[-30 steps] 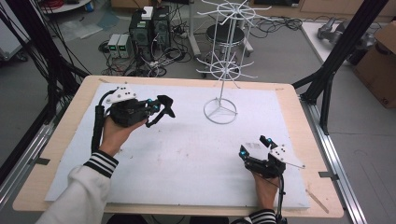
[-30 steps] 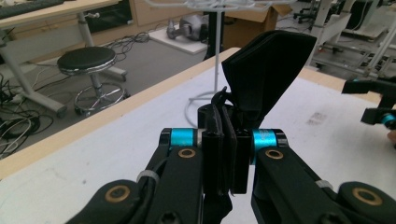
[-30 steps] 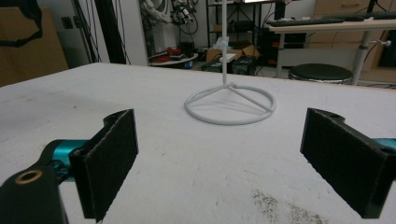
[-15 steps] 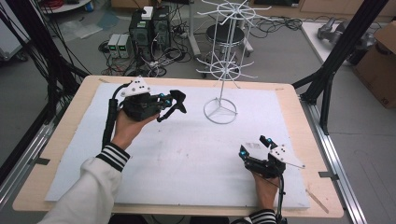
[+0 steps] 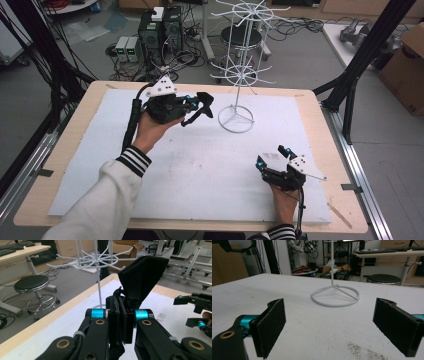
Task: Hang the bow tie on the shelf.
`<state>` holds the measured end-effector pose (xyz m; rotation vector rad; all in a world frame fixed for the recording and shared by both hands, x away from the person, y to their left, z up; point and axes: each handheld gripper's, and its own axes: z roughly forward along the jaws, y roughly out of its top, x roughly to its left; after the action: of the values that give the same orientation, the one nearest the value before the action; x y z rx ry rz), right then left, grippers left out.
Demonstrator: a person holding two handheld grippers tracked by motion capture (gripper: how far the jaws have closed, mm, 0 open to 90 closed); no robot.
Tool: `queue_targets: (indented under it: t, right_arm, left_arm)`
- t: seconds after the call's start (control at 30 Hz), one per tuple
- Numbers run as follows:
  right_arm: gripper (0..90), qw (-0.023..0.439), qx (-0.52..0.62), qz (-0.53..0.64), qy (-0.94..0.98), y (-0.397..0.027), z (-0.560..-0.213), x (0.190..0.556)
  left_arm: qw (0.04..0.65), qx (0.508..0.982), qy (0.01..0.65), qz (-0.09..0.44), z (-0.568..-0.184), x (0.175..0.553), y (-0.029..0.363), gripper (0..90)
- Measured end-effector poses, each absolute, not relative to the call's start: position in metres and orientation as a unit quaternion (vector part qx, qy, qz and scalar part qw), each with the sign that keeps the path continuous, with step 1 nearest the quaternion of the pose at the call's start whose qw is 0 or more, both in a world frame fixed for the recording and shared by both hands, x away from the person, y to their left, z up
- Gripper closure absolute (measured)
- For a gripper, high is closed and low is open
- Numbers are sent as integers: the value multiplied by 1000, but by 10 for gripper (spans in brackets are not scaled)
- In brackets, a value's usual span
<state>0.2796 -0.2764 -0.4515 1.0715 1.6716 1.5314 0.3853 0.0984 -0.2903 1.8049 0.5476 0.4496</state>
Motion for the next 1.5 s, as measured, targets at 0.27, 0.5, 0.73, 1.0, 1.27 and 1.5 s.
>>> queue_targets:
  t: [0.27,0.5,0.73,1.0,1.27,1.5]
  right_arm:
    - [103,308,411,582,631,-277,-452,279]
    - [103,310,410,581,632,-277,-452,279]
    - [103,308,410,582,631,-277,-452,280]
    - [103,310,409,582,631,-277,-452,280]
    - [103,308,411,582,630,-277,-452,280]
    - [103,309,411,582,630,-277,-452,280]
  left_arm:
    - [578,763,227,179,-284,394,84,867]
    - [584,763,215,173,-278,399,71,867]
    - [586,765,208,167,-274,402,60,867]
    - [587,767,202,165,-269,408,49,867]
    - [585,768,201,165,-269,414,39,866]
    - [582,769,205,168,-270,421,36,867]
